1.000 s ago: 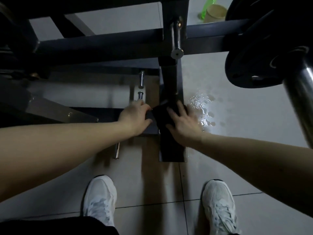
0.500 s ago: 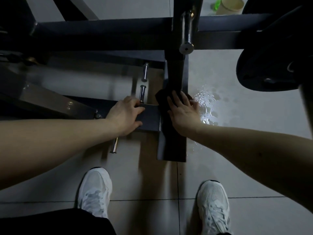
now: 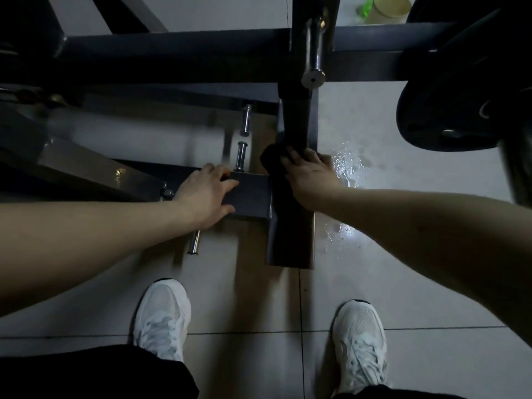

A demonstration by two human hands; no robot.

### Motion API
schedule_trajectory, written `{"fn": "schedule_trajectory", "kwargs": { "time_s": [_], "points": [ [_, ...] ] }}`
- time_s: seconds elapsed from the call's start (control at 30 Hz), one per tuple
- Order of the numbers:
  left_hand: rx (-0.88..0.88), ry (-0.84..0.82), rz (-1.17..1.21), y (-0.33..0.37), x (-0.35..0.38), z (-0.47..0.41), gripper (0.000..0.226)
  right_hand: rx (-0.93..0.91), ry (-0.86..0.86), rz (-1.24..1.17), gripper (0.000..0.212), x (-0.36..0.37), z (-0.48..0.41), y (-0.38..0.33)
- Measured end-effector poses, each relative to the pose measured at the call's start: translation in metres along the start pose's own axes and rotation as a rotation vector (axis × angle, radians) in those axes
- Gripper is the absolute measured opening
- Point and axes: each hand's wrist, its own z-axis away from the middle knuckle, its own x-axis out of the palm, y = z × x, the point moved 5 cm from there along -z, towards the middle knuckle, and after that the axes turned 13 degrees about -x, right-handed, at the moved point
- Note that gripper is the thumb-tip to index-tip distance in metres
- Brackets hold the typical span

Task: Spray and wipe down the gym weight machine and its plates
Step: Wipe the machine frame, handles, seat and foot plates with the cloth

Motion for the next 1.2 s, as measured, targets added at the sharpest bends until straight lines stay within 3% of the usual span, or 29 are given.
{"fn": "schedule_trajectory", "kwargs": {
  "time_s": [0.13, 0.3, 0.4, 0.47, 0.6, 0.67, 0.73, 0.87, 1.0, 1.07, 1.2],
  "points": [
    [0.005, 0.011, -0.023, -0.004, -0.001, 0.005, 0.067, -0.008, 0.051, 0.025, 0.061, 0.015, 0.030, -0.023],
    [0.005, 0.004, -0.046, -0.006, 0.003, 0.002, 0.069, -0.370, 0.070, -0.018, 0.057, 0.055, 0.134, -0.079],
    [-0.008, -0.016, -0.048, -0.005, 0.004, 0.000, 0.070, -0.521, 0.045, 0.001, 0.053, 0.056, 0.130, -0.068],
    [-0.014, -0.013, -0.041, -0.005, 0.003, 0.000, 0.069, -0.415, 0.069, 0.032, 0.054, 0.042, 0.092, -0.040],
    [-0.028, 0.000, -0.027, -0.007, 0.004, 0.002, 0.068, 0.102, 0.158, 0.007, 0.056, -0.003, 0.015, 0.008],
    [-0.029, 0.009, -0.027, -0.009, 0.005, 0.003, 0.068, 0.181, 0.165, 0.017, 0.055, -0.006, 0.008, -0.001],
    [-0.017, 0.009, -0.034, -0.010, 0.008, 0.003, 0.068, 0.090, 0.164, 0.071, 0.058, 0.008, 0.028, -0.024],
    [-0.020, 0.004, -0.022, -0.015, 0.008, 0.005, 0.067, -0.317, 0.147, 0.016, 0.062, 0.047, 0.107, -0.083],
    [-0.015, 0.014, -0.021, -0.015, 0.007, 0.005, 0.065, -0.527, 0.128, 0.041, 0.057, 0.055, 0.113, -0.078],
    [-0.026, 0.000, -0.018, -0.018, 0.008, 0.007, 0.065, -0.446, 0.160, 0.020, 0.059, 0.044, 0.080, -0.053],
    [-0.022, 0.017, -0.042, -0.028, 0.012, 0.020, 0.064, 0.029, 0.239, -0.005, 0.054, 0.004, 0.010, -0.017]
  ]
}}
